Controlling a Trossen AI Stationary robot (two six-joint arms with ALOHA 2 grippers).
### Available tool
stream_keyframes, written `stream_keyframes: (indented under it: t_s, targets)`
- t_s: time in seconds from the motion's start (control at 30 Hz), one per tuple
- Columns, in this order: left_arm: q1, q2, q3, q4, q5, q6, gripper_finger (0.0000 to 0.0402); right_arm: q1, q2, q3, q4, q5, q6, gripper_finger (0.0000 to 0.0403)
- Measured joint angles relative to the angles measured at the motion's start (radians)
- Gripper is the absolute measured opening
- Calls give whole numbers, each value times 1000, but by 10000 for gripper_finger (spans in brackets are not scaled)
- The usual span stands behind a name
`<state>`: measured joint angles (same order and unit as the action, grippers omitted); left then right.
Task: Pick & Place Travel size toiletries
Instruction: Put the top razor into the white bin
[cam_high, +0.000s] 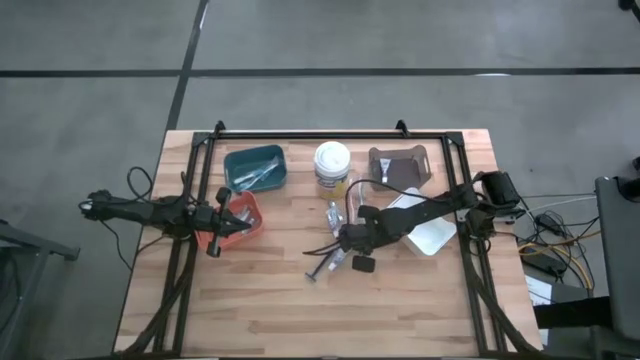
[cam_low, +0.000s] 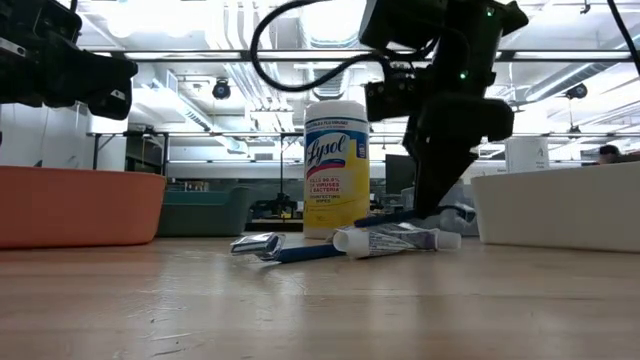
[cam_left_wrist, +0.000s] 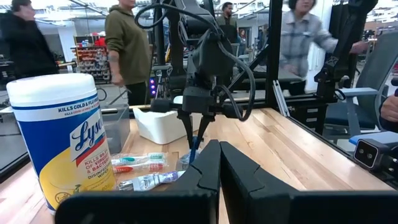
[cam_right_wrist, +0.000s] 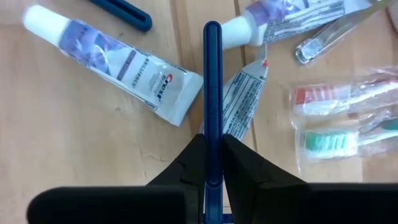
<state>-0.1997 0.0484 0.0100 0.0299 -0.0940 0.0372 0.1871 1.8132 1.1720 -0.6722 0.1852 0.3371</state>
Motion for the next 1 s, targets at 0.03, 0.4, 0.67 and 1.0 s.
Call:
stream_keyframes:
  t_s: [0.03,0.4,0.67,1.0]
  targets:
    - [0,0,0,0,0,0,7,0,-8,0,-4,0,0,34]
    - [0,1,0,0,0,0,7,0,-93,-1,-14,0,-1,34]
    - [0,1,0,0,0,0,7,0,-112,-1,-18,0,0,34]
    - [0,1,0,0,0,0,7,0,-112,4,21,0,3,34]
